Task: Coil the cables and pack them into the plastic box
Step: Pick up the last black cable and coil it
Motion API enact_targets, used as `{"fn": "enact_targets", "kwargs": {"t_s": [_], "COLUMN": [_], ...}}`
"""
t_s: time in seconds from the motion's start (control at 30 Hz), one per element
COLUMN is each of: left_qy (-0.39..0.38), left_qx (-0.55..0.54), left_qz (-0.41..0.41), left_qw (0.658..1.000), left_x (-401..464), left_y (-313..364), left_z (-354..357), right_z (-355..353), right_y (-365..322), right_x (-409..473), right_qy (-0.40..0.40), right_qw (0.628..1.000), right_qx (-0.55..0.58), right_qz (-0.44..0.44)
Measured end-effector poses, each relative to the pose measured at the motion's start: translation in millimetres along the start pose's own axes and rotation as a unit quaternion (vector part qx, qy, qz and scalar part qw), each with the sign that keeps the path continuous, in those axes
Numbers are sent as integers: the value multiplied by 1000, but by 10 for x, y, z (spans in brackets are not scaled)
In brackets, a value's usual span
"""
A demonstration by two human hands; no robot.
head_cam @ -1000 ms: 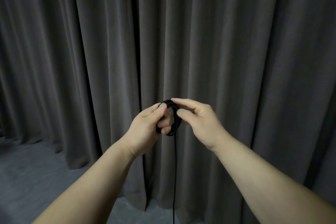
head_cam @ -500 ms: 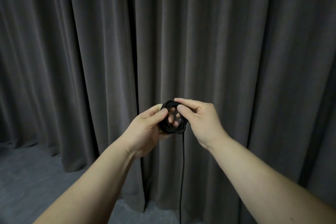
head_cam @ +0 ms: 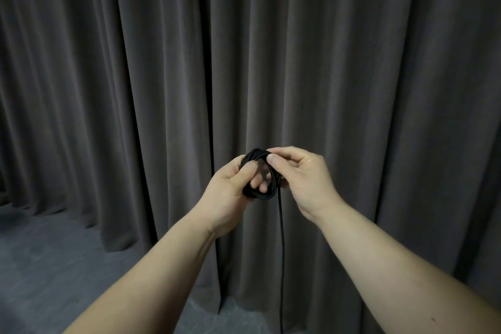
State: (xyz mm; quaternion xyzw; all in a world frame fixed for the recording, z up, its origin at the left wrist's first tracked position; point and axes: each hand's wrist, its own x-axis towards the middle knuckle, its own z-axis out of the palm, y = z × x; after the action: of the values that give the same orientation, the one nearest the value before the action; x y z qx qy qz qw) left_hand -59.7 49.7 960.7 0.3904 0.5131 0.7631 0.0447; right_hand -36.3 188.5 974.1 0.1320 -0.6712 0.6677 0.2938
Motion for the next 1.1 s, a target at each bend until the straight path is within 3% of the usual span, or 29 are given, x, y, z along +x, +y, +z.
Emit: {"fn": "enact_targets", "kwargs": {"t_s": [0.1,0.2,0.37,0.53,0.63,0.77,0.87,0.97,1.1], "left_qy": [35,69,202,286,305,270,222,192,119], "left_qx": [-22,-17,-16,80,161,214,177,156,180], "left_qz": [10,16,26,37,23,-13,-52,-68,-68], "left_qw": [999,997,979,954,939,939,957,967,974], "left_x": [16,26,55,-9,-46,-90,-105,-98,-119], "left_y": [5,50,153,224,220,148,86,57,64], "left_z": [3,-13,-146,-347,-412,-394,-330,-333,-303], "right_z": [38,59,7,-16,79,268,363,413,372], "right_y": [11,24,150,255,102,-270,-357,-304,-252], "right_x": [-44,-129,-305,-426,-405,-214,-70,-13,24], "right_qy": [-4,-69,-156,-247,-282,-320,-264,-203,-152], "right_qw": [999,991,968,910,887,866,905,956,981], "right_qx": [15,9,-70,-308,-355,-384,-328,-211,-120], "right_qz": [42,111,182,124,86,-17,-61,-36,-9]}}
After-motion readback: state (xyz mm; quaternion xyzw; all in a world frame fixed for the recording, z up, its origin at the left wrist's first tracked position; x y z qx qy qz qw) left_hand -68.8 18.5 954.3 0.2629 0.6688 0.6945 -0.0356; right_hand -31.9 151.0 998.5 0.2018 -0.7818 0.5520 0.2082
